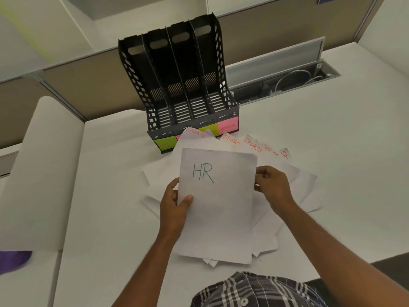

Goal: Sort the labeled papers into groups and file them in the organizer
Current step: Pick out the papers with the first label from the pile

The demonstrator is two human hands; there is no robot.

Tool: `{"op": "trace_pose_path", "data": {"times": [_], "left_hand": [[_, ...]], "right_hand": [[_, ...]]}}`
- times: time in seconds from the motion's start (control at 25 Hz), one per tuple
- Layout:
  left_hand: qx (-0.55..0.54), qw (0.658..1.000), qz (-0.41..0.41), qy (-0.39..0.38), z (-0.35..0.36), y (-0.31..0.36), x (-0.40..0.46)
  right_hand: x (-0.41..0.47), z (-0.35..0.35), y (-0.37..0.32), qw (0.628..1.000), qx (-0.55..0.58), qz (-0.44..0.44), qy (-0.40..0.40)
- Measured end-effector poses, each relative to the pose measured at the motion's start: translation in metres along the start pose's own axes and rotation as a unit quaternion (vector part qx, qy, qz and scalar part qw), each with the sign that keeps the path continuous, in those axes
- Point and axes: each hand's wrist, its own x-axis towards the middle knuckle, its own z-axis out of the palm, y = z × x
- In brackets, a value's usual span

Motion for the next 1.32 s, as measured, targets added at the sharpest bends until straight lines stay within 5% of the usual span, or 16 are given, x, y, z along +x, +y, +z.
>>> {"op": "trace_pose_path", "data": {"times": [0.36,0.72,1.32], "left_hand": [[-0.028,0.999,-0.027,0.036,0.002,-0.008,-0.003],[-0.051,0.998,-0.028,0.027,0.006,-0.013,-0.005],[-0.149,0.978,-0.137,0.053,-0.007,-0.005,0.008]], "right_hand": [[-0.007,0.011,0.004,0.987,-0.041,-0.137,0.075],[-0.005,0.02,0.018,0.994,-0.108,-0.016,-0.001],[0.014,-0.017,0.02,0.995,0.002,-0.019,0.098]]}}
